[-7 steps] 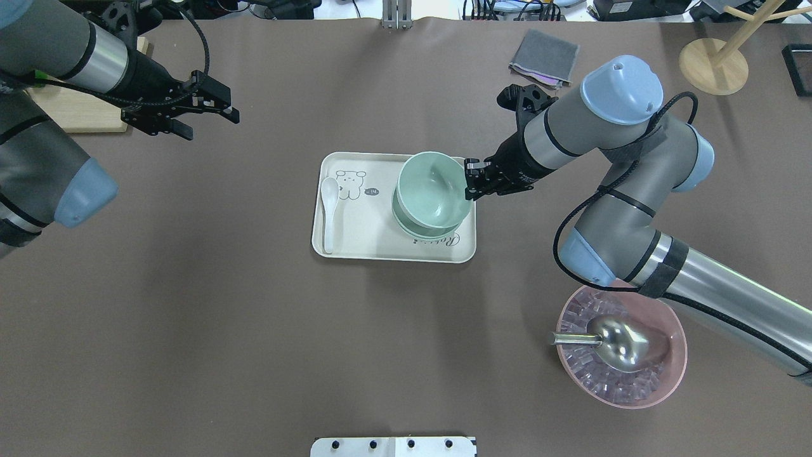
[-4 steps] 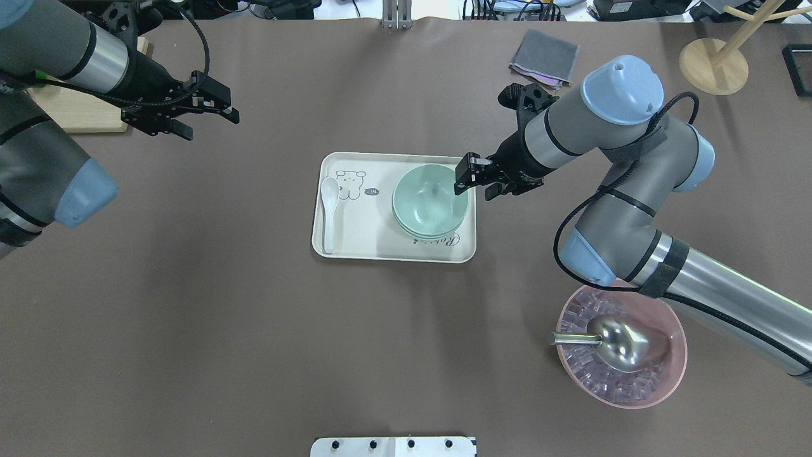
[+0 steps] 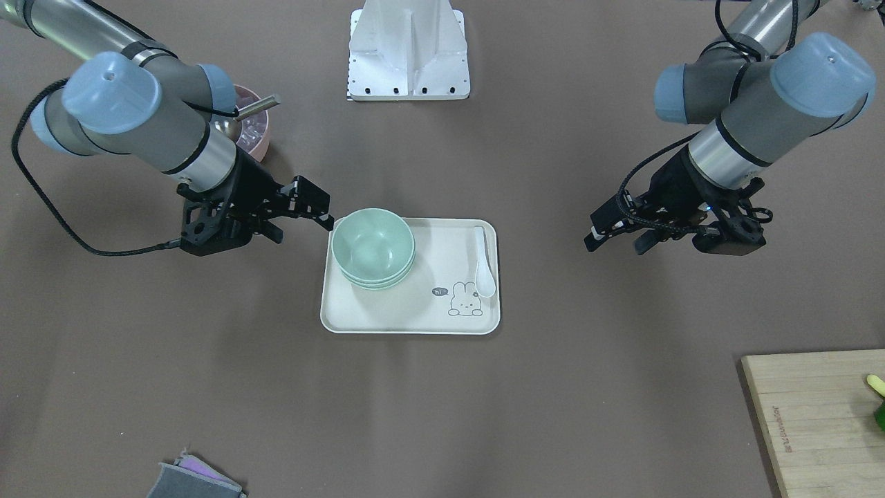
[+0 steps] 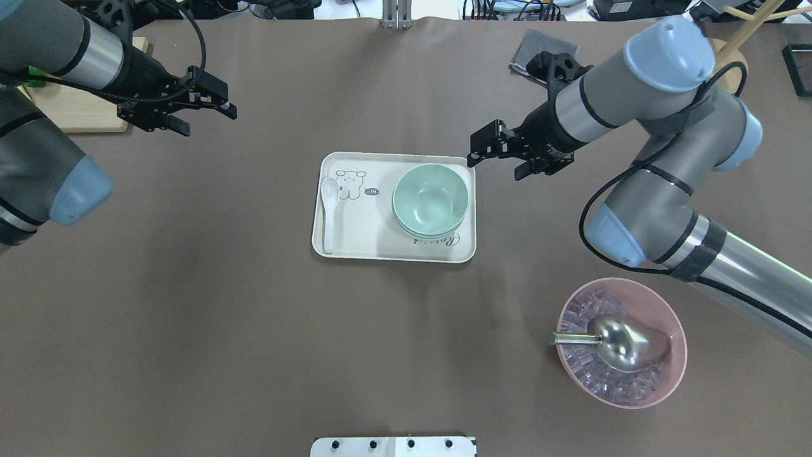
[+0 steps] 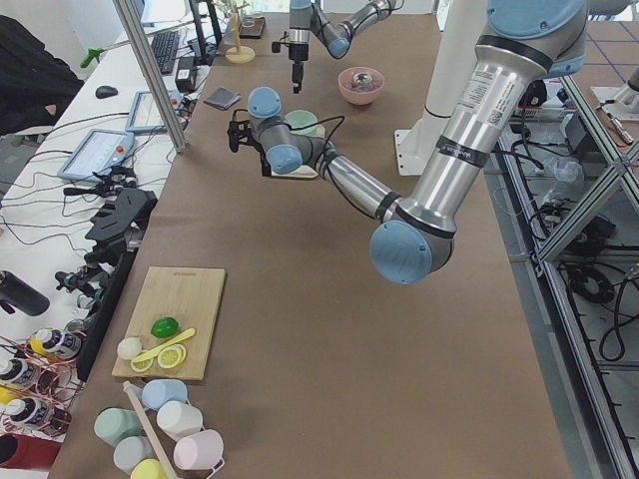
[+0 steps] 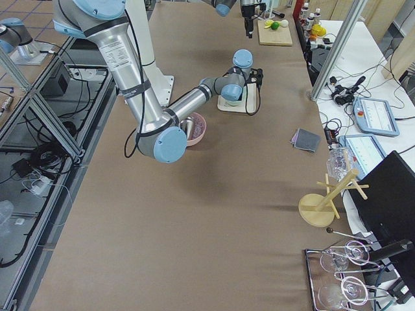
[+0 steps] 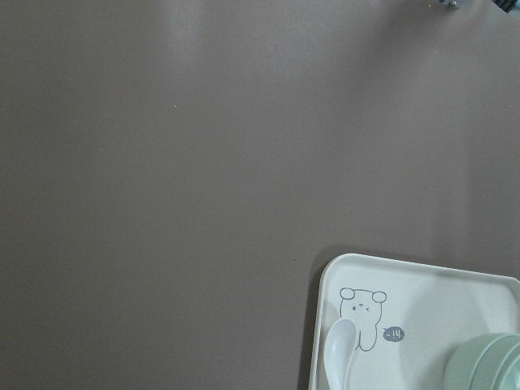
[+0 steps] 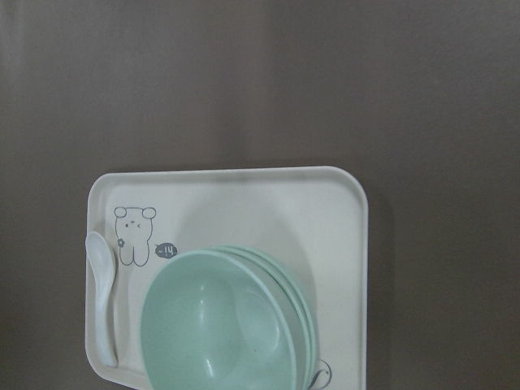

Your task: Stack green bowls together

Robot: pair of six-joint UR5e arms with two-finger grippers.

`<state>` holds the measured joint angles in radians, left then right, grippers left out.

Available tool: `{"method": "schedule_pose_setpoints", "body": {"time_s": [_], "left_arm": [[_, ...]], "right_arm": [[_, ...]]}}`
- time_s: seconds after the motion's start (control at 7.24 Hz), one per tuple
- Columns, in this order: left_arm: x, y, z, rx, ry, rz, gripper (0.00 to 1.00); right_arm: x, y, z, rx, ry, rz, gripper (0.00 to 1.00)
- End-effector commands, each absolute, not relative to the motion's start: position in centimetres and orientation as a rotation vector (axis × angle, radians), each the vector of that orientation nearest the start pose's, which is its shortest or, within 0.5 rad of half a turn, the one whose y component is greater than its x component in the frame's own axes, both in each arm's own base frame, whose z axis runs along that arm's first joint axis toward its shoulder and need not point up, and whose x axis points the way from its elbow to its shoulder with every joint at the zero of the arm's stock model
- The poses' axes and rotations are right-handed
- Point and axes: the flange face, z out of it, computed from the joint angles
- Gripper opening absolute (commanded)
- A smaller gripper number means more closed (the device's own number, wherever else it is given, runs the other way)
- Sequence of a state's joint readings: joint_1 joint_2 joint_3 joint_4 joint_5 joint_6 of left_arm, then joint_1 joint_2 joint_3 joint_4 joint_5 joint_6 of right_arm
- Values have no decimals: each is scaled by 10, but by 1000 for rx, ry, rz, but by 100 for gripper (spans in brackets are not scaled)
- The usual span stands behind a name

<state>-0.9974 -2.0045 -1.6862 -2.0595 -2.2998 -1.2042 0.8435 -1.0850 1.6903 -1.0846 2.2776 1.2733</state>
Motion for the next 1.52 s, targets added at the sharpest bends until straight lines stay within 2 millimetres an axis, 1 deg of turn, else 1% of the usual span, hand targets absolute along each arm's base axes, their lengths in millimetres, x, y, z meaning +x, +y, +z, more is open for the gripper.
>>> {"method": "schedule_pose_setpoints", "body": {"time_s": [0.0, 0.14, 0.28, 0.41, 0.55, 0.69, 0.83, 0.97, 1.1, 1.24, 1.38], "left_arm": [[246, -564, 274, 178, 1203, -203, 97], [213, -568, 271, 222, 1206, -239, 97], [175, -565, 306, 299, 1149, -188, 97], [121, -563, 358, 375, 1055, -137, 97], [82, -568, 396, 439, 923, -154, 97], [66, -565, 430, 476, 790, -78, 97], [36, -573, 456, 447, 677, -64, 97], [19, -573, 466, 436, 607, 6, 97], [9, -567, 492, 399, 574, 70, 97], [10, -561, 508, 370, 582, 95, 97], [8, -555, 530, 323, 581, 82, 97]], "right_arm": [[-302, -516, 257, 0, -1117, 188, 100], [-283, -525, 278, 58, -1071, 174, 100], [-265, -525, 332, 123, -969, 130, 100], [-234, -529, 375, 149, -871, 71, 100], [-197, -535, 402, 158, -805, 46, 100], [-158, -529, 444, 182, -747, -42, 100], [-119, -521, 480, 182, -700, -87, 100], [-88, -512, 508, 166, -664, -124, 100], [-66, -493, 538, 135, -645, -133, 100], [-48, -472, 567, 96, -627, -124, 100], [-24, -451, 594, 79, -612, -156, 100]]}}
